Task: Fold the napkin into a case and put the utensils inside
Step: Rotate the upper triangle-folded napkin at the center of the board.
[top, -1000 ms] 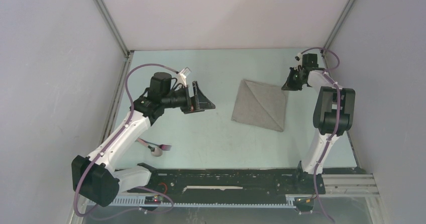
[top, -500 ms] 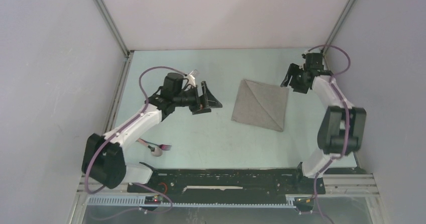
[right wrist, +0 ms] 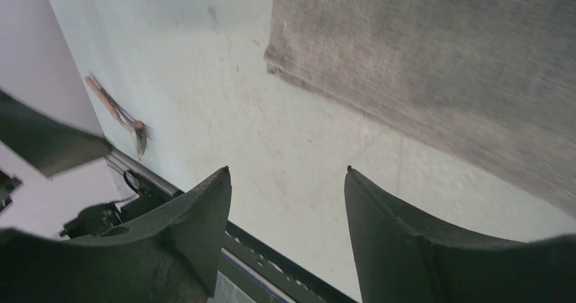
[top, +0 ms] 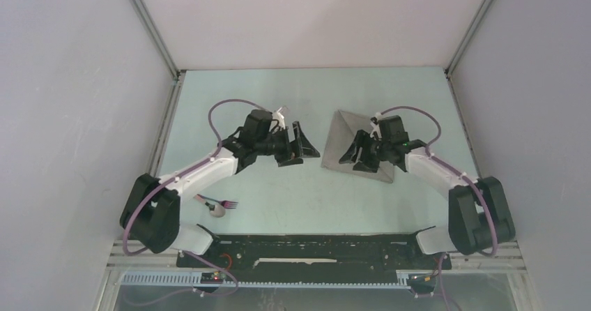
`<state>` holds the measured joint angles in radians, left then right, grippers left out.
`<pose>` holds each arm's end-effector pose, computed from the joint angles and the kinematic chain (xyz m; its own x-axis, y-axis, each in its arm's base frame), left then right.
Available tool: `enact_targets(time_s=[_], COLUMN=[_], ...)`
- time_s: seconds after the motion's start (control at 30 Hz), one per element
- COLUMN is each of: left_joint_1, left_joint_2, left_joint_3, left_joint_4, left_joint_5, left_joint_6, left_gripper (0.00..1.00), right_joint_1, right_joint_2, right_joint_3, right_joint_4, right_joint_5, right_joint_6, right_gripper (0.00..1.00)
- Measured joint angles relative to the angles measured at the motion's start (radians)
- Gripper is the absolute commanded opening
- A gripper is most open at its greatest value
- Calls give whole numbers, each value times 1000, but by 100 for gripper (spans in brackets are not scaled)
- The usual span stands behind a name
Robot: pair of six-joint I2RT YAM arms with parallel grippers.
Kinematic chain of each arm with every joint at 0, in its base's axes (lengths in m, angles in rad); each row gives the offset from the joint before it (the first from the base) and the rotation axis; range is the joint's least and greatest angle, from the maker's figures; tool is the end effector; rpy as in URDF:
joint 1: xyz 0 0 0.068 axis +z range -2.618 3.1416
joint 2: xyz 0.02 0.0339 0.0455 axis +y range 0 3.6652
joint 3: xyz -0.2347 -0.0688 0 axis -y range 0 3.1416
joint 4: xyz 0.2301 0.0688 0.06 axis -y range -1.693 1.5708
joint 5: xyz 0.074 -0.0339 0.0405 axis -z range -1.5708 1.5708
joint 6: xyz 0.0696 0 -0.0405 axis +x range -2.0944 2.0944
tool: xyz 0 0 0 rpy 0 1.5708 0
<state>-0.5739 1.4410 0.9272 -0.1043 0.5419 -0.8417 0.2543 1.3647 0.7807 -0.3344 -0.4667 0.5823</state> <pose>0.2563 -0.2084 0.2080 -0.9343 -0.1568 -0.3200 0.1821 0.5619 -0.8069 0.2628 0.1007 0.1582 -0.9113 0.2706 -0.3104 0.0145 0.7744 0.6325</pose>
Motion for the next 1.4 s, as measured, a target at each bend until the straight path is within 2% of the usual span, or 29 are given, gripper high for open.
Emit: enact_targets(time_s=[0.13,0.27,0.43,0.67,0.77,1.1,1.4], left_joint_1=[0,-1,-1,-2,-2,-2,-2], left_joint_2=[-98,-160,-174,-174,-174,-150,-151], left_joint_3=[-71,-96,-114,-115,-115,-115,-115], left_joint_4=[-27,-53,-70,-74,-74,-70,-69], left_joint_5=[-29,-42,-36,-7,5,42,46], left_joint_6=[5,18,31,34,38,39,38], left_gripper=[92,92,92,92,92,92,92], right_joint_1=[66,72,-31,-215,-243,-222,-200], right_joint_2=[126,257,381,707,807,977,1016], right_joint_3=[37,108,175,397,470,632,764], right_joint_4=[101,186,381,713,773,845,719], right_joint_5=[32,27,-124,-355,-396,-455,-441], right_joint_6=[91,135,166,305,362,439,379], right_gripper=[67,74,77,76,76,75,75])
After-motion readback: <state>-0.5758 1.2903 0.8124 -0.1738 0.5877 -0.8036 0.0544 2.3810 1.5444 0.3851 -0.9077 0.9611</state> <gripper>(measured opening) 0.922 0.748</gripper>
